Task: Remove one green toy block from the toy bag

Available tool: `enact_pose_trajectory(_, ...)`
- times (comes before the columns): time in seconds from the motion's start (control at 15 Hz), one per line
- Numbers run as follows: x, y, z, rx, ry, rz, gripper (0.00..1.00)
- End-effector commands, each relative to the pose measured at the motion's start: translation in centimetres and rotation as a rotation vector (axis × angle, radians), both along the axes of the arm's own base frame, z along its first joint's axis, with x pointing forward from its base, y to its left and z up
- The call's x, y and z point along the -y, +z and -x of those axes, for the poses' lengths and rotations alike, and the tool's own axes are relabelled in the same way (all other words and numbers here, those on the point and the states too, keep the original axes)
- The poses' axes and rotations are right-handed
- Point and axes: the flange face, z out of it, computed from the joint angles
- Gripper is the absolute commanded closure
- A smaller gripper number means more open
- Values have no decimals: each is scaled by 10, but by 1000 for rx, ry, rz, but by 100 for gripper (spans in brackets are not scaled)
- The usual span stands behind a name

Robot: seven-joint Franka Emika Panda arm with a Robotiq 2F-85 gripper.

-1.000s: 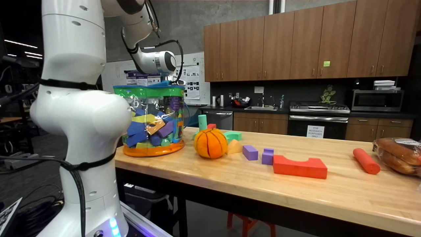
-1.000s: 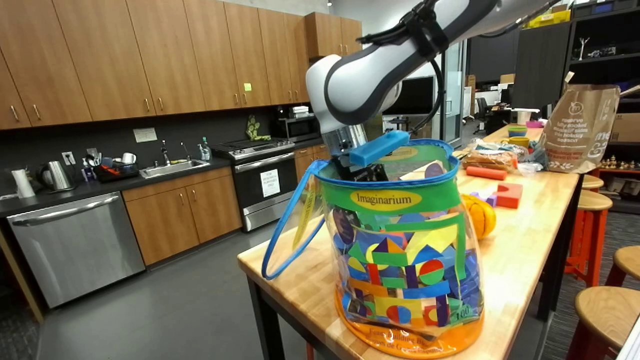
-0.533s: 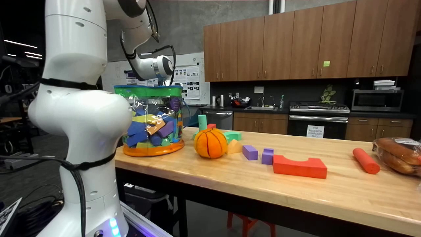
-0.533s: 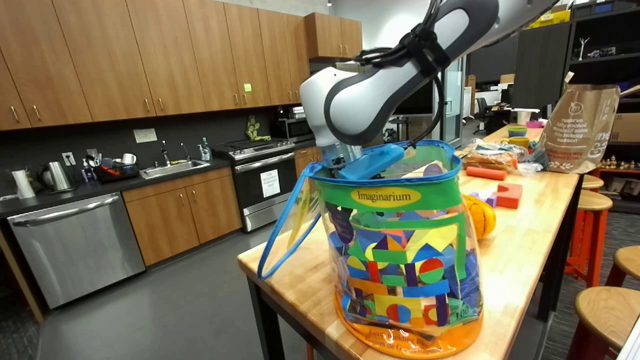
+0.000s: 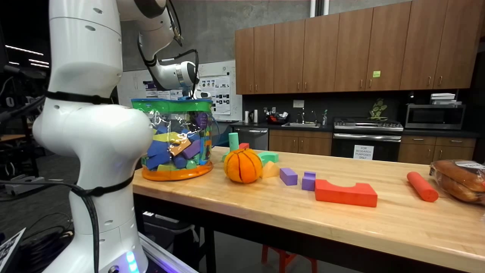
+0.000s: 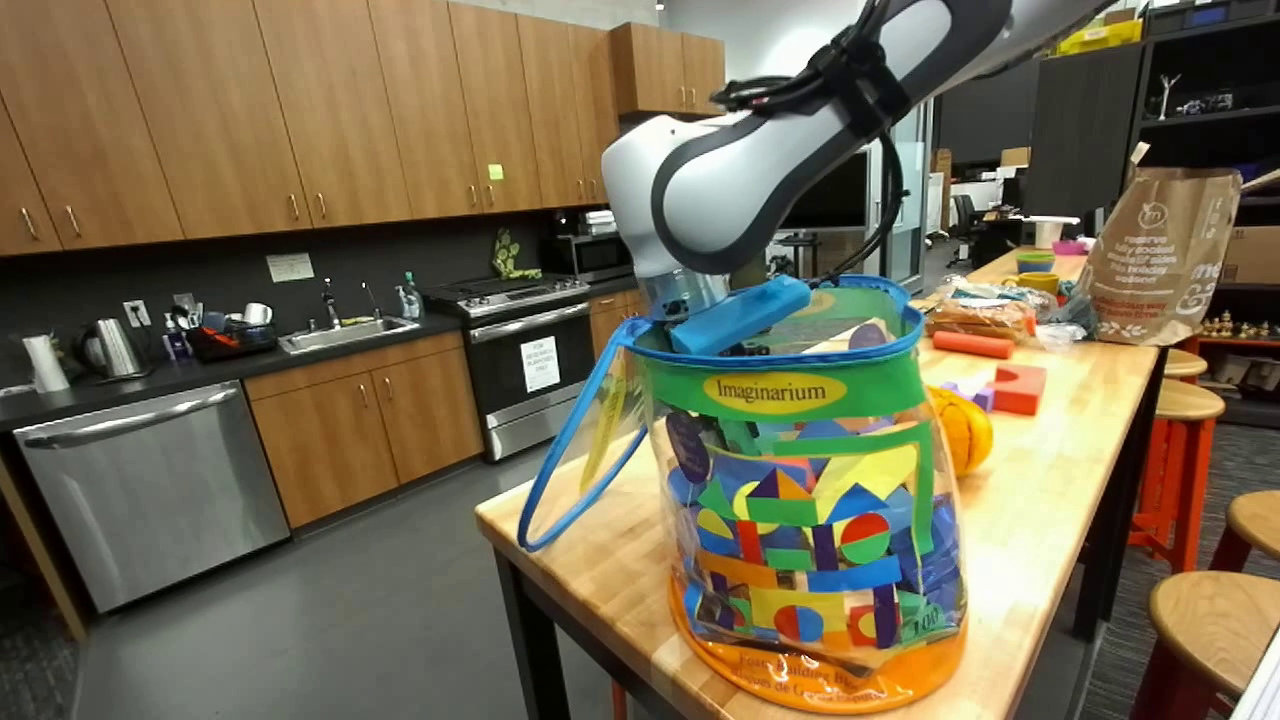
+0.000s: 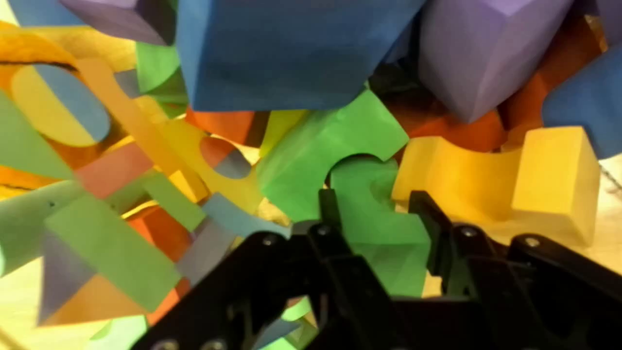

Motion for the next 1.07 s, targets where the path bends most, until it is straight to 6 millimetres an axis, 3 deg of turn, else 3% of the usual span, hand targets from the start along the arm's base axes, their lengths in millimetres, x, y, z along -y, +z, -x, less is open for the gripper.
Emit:
enact_pose_trajectory(0.0,32,41,9,44,-35,16,85)
enact_pose_trajectory(0.27,51,102,37,76,-1,11,85)
enact_pose_trajectory(0.6,76,200,99,127,124,66,85)
enact_pose_trajectory(0.8,106,263,137,165,203,4,85)
enact_pose_trajectory(1.0,157,311,169,231,195,-48,85)
